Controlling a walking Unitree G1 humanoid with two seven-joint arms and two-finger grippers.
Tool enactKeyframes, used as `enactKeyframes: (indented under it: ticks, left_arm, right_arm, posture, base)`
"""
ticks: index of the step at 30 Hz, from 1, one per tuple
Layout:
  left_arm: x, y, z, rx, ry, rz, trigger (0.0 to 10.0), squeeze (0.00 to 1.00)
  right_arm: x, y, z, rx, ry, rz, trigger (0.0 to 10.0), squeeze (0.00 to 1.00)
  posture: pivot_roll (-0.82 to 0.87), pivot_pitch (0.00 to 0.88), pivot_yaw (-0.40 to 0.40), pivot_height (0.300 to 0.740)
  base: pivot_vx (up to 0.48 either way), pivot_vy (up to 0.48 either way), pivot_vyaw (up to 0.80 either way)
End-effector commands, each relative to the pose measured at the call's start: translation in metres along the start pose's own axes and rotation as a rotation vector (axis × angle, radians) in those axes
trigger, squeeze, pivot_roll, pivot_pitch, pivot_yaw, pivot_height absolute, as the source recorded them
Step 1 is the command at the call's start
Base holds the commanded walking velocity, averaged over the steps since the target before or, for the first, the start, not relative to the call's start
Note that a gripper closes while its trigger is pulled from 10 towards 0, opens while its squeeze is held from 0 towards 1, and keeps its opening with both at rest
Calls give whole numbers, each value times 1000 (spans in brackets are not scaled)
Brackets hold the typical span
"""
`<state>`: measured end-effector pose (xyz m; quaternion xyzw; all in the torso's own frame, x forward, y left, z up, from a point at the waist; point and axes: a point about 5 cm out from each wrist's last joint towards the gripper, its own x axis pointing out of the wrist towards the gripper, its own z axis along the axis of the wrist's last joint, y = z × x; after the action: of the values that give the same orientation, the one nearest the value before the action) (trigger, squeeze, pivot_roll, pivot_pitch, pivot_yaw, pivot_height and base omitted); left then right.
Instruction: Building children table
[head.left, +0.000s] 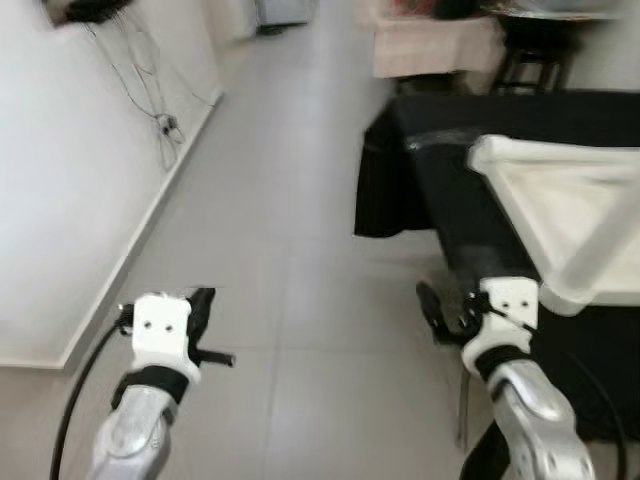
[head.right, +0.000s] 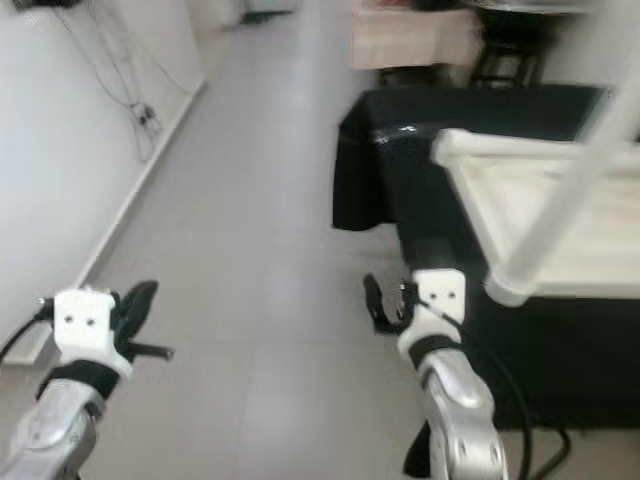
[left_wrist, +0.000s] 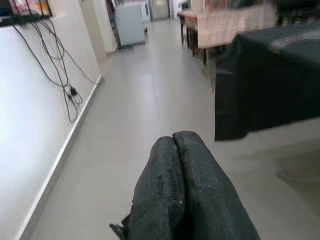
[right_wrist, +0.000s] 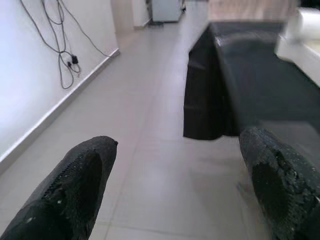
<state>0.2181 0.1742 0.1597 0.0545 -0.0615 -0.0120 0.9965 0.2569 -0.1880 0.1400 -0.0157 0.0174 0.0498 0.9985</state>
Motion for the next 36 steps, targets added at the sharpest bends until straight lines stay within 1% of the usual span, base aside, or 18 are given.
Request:
enactKeyframes:
  ticks: [1, 3, 4, 6, 7, 9, 12, 18, 24, 36]
  left_arm:
    - [-2, 3, -4, 5, 26, 3, 10000, 0]
    - [0, 2, -5, -10, 39, -26, 10000, 0]
    - [0, 2, -5, -10, 39, -26, 10000, 0]
    - [1, -2, -5, -19, 40, -72, 10000, 0]
    - [1, -2, -5, -19, 40, -72, 10000, 0]
    - [1, -4, -5, -23, 37, -100, 10000, 0]
    - [2, -5, -6, -25, 35, -110, 10000, 0]
    - [3, -6, -7, -35, 29, -130, 10000, 0]
    - [6, -5, -7, -66, 22, -139, 10000, 0]
    - [7, -7, -8, -85, 13, -153, 10000, 0]
  right_arm:
    - [2, 7, 1, -5, -13, 25, 10000, 0]
    - [4, 13, 5, -30, -32, 53, 10000, 0]
    - [4, 13, 5, -30, -32, 53, 10000, 0]
    - [6, 20, 9, -28, -57, 94, 10000, 0]
    - [6, 20, 9, -28, -57, 94, 10000, 0]
    - [7, 24, 8, -35, -56, 130, 10000, 0]
    - [8, 25, 8, -16, -58, 136, 10000, 0]
    - [13, 26, 5, -32, -27, 133, 10000, 0]
    - [15, 27, 3, -8, -23, 158, 10000, 0]
    - [16, 26, 0, 10, -9, 177, 10000, 0]
  posture:
    - [9, 94, -34, 740]
    - [8, 93, -37, 740]
    - [8, 93, -37, 740]
    - [8, 92, -40, 740]
    - [8, 92, -40, 740]
    - [10, 92, -43, 740]
    - [17, 88, -46, 740]
    - [19, 84, -47, 740]
    - [18, 73, -52, 740]
    - [21, 69, -61, 740]
  base:
    - [0, 0, 0]
    - [0, 0, 0]
    - [0, 0, 0]
    - [0, 0, 0]
    - [0, 0, 0]
    - [291, 0, 800]
    - [309, 0, 604]
    - [326, 0, 0]
    - [341, 0, 0]
    - [338, 0, 0]
